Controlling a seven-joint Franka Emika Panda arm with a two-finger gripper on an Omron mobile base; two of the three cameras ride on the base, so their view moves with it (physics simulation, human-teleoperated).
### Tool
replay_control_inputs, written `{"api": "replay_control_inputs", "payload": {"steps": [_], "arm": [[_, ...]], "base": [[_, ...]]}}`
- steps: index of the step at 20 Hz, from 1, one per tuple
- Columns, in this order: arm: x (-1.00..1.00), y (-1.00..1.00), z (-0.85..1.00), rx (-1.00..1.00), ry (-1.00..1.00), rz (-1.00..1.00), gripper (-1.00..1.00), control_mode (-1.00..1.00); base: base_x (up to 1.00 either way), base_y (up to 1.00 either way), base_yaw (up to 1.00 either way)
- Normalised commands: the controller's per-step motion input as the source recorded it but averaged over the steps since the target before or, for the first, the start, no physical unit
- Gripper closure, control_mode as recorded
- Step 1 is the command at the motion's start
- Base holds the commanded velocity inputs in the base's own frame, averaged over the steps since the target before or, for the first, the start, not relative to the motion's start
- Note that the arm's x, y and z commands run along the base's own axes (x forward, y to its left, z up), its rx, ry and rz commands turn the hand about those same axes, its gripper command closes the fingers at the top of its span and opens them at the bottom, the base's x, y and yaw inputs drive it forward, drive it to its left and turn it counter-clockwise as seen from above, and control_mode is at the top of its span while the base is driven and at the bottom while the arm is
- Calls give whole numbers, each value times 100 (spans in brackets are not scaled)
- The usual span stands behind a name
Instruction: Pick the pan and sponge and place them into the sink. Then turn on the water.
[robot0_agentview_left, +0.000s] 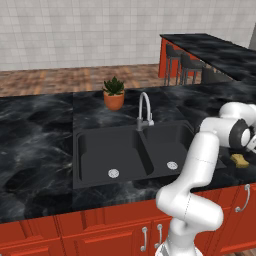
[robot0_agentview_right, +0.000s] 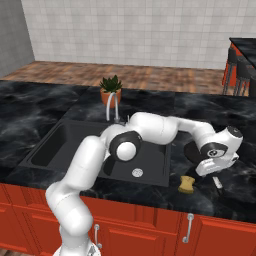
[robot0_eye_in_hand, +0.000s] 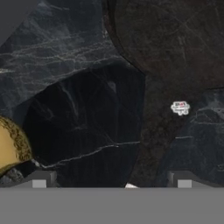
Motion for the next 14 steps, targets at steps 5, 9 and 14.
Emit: {"api": "replay_control_inputs", "payload": {"steps": [5,9,14], "arm": [[13,0,-18,0,0,0,-100,-100],[16,-7,-20,0,0,0,-100,-100],[14,-24,-21,2,0,1,-100,-100]], "base": [[0,0,0],[0,0,0],[0,0,0]]}}
